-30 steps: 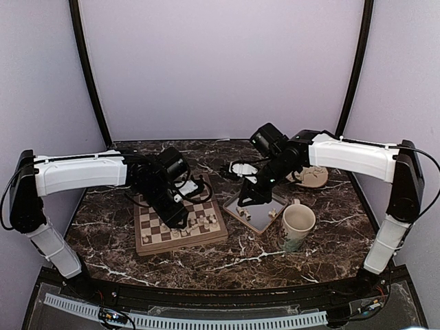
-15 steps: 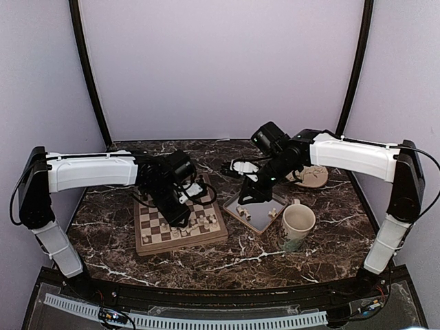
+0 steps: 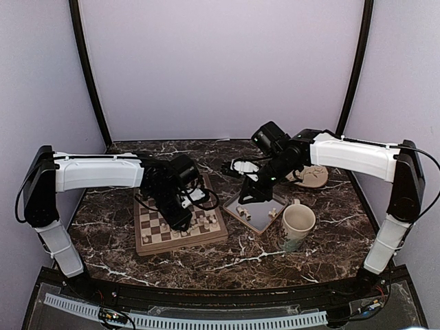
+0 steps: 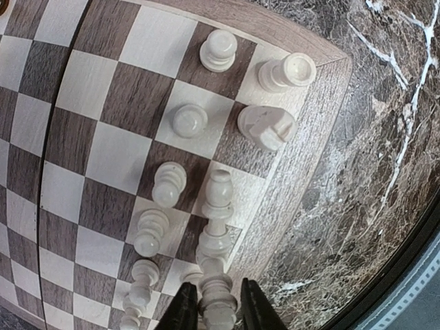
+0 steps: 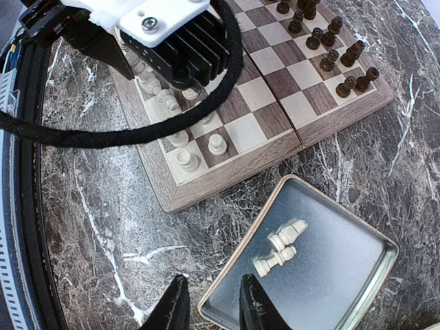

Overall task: Set up the chess pieces on the board
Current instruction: Pick up the chess pile from the chessboard.

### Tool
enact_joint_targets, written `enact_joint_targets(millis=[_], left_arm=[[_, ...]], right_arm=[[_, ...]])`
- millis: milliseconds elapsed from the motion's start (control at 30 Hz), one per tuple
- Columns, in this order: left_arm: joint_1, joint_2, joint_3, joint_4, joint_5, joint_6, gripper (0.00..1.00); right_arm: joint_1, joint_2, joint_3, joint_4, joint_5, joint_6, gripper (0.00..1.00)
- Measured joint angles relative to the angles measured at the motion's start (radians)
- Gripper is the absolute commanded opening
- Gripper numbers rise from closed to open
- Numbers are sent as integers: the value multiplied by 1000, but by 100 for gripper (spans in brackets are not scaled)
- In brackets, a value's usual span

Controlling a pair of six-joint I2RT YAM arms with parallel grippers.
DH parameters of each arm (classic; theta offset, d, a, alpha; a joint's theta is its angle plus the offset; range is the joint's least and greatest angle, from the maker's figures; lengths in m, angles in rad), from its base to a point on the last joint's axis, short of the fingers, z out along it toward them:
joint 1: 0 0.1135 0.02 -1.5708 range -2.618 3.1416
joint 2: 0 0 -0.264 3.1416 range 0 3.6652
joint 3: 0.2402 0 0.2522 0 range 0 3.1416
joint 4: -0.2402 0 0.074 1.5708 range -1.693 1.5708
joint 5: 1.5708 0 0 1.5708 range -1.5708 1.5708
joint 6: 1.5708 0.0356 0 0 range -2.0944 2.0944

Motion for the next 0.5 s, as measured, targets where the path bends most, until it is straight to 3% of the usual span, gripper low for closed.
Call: enact_joint_targets(millis=[100,500], left_arm=[[0,0,1,-1,9,2,12],[0,-50,60,-46,47,0,9]], right_arm=[[0,0,0,0,0,0,26],[-45,0,19,-2,-24,44,29]])
